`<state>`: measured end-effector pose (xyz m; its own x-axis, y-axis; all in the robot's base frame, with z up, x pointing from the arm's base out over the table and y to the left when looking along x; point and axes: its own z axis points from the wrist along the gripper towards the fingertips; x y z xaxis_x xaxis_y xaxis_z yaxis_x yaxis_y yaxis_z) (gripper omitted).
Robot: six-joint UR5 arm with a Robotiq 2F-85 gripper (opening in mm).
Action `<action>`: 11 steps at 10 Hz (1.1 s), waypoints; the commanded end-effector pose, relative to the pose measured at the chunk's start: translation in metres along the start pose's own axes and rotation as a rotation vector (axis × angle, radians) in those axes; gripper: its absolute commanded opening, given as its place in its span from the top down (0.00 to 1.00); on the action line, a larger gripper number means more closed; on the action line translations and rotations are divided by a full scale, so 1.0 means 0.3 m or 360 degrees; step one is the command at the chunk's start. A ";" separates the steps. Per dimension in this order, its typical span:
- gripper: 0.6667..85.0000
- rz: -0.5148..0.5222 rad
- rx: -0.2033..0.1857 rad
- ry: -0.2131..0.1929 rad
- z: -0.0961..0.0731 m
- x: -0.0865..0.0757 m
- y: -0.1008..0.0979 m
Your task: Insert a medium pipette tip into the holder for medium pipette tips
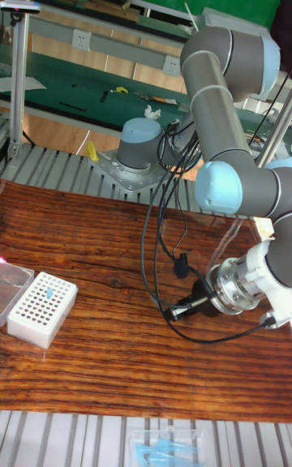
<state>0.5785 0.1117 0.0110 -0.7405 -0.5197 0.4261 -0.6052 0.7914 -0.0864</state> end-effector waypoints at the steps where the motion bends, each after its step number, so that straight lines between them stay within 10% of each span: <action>1: 0.98 -0.0036 -0.0057 0.0043 -0.029 0.076 0.047; 5: 0.98 -0.0265 -0.0051 0.0114 -0.047 0.273 0.139; 11: 0.91 -0.0366 -0.0017 0.0103 0.011 0.203 0.186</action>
<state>0.5020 0.1150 0.0388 -0.5666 -0.6583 0.4956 -0.7485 0.6626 0.0244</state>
